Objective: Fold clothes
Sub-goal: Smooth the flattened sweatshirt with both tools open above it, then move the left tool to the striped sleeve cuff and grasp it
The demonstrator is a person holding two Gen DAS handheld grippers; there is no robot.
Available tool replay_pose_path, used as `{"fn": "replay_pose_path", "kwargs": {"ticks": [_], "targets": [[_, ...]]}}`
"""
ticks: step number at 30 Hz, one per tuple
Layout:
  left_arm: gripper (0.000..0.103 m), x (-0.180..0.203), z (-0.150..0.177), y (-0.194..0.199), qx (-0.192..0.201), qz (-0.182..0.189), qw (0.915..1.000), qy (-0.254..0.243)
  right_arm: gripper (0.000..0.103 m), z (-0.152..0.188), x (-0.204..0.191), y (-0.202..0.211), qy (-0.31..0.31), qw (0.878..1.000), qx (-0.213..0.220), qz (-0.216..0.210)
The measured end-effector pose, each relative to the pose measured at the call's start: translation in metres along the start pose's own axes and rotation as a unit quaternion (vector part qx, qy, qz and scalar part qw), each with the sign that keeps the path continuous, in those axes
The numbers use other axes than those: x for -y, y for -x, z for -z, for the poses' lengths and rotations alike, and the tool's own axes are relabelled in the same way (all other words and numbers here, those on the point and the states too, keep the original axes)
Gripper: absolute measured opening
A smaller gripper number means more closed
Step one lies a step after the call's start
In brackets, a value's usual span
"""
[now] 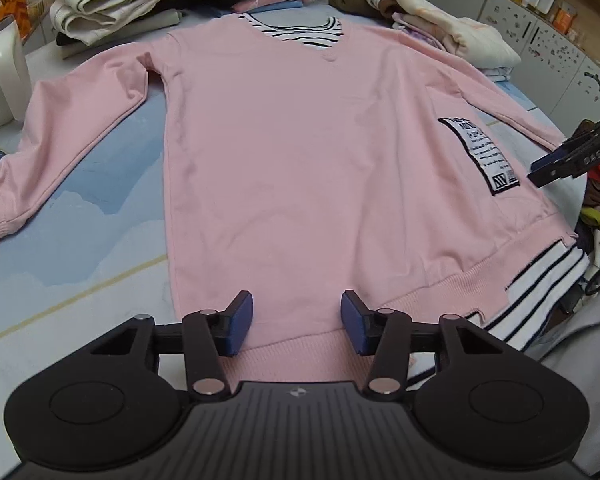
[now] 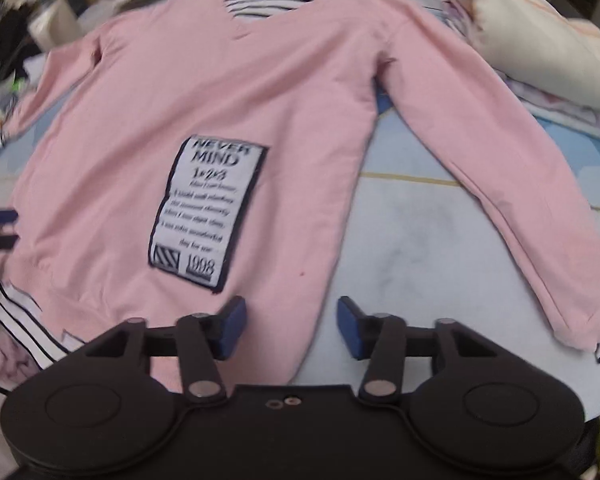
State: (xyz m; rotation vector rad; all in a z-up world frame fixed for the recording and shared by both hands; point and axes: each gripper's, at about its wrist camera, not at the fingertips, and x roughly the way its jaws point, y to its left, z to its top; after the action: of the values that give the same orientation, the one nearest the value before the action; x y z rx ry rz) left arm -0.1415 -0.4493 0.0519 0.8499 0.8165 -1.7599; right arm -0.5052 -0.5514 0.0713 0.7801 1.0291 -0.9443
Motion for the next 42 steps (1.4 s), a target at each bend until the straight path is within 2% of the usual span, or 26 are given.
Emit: {"fn": "replay_pose_path", "kwargs": {"ticks": [2, 6, 9, 13, 16, 18, 19, 20, 22, 26, 28, 30, 32, 34, 35, 36, 37, 39, 40, 42], "targets": [[0.045, -0.001, 0.003, 0.001, 0.004, 0.002, 1.0000, 0.001, 0.103, 0.001, -0.010, -0.002, 0.031, 0.999, -0.002, 0.032], [0.045, 0.004, 0.012, 0.005, 0.008, 0.014, 0.9999, 0.003, 0.103, 0.005, -0.009, 0.002, 0.079, 0.995, -0.015, 0.064], [0.045, 0.015, 0.022, 0.007, 0.012, 0.039, 0.9990, 0.018, 0.103, 0.009, 0.000, 0.005, 0.090, 0.992, -0.025, 0.085], [0.045, 0.038, 0.032, 0.010, 0.010, 0.057, 0.9982, 0.013, 0.103, 0.011, 0.008, 0.008, 0.088, 0.990, -0.036, 0.105], [0.047, 0.035, 0.026, 0.011, 0.014, 0.030, 0.9991, 0.027, 0.103, 0.004, 0.005, 0.016, 0.079, 0.992, -0.031, 0.095], [0.051, 0.015, 0.014, 0.018, 0.042, -0.024, 0.9978, 0.045, 0.103, -0.003, -0.002, 0.023, 0.078, 0.993, -0.017, 0.089], [0.059, 0.004, 0.007, 0.023, 0.059, -0.054, 0.9954, 0.054, 0.103, -0.004, -0.007, 0.023, 0.078, 0.993, -0.013, 0.087], [0.063, -0.013, 0.000, 0.026, 0.073, -0.092, 0.9906, 0.070, 0.103, -0.006, -0.012, 0.024, 0.079, 0.993, -0.010, 0.086], [0.071, -0.054, -0.017, 0.032, 0.099, -0.174, 0.9736, 0.109, 0.103, -0.007, -0.021, 0.022, 0.081, 0.993, -0.006, 0.085], [0.072, -0.142, -0.040, 0.027, 0.102, -0.268, 0.9352, 0.208, 0.103, 0.001, -0.034, 0.014, 0.078, 0.993, 0.001, 0.084], [0.072, -0.176, -0.042, 0.021, 0.093, -0.292, 0.9158, 0.259, 0.103, 0.001, -0.041, 0.014, 0.077, 0.994, 0.003, 0.081], [0.072, -0.198, -0.042, 0.016, 0.087, -0.299, 0.9022, 0.299, 0.103, 0.000, -0.045, 0.009, 0.080, 0.993, 0.004, 0.083], [0.072, -0.208, -0.042, 0.010, 0.088, -0.291, 0.8961, 0.323, 0.103, -0.006, -0.044, 0.004, 0.082, 0.993, 0.006, 0.084], [0.072, -0.208, -0.044, 0.004, 0.090, -0.287, 0.8967, 0.325, 0.103, -0.009, -0.045, 0.001, 0.082, 0.993, 0.010, 0.085], [0.068, -0.208, -0.044, 0.002, 0.092, -0.285, 0.8957, 0.329, 0.103, -0.011, -0.045, -0.001, 0.083, 0.993, 0.013, 0.086], [0.048, -0.206, -0.044, 0.002, 0.097, -0.283, 0.8932, 0.336, 0.103, -0.013, -0.046, -0.003, 0.083, 0.993, 0.015, 0.087], [0.035, -0.204, -0.044, 0.003, 0.103, -0.280, 0.8902, 0.344, 0.103, -0.014, -0.046, -0.004, 0.082, 0.993, 0.016, 0.085], [0.022, -0.195, -0.044, 0.005, 0.105, -0.300, 0.8849, 0.341, 0.103, -0.015, -0.046, -0.008, 0.083, 0.993, 0.017, 0.083], [0.019, -0.191, -0.042, 0.008, 0.107, -0.309, 0.8807, 0.342, 0.103, -0.015, -0.046, -0.010, 0.083, 0.993, 0.017, 0.084], [0.017, -0.186, -0.030, 0.018, 0.110, -0.324, 0.8630, 0.372, 0.103, -0.017, -0.045, -0.014, 0.083, 0.993, 0.016, 0.083]]}}
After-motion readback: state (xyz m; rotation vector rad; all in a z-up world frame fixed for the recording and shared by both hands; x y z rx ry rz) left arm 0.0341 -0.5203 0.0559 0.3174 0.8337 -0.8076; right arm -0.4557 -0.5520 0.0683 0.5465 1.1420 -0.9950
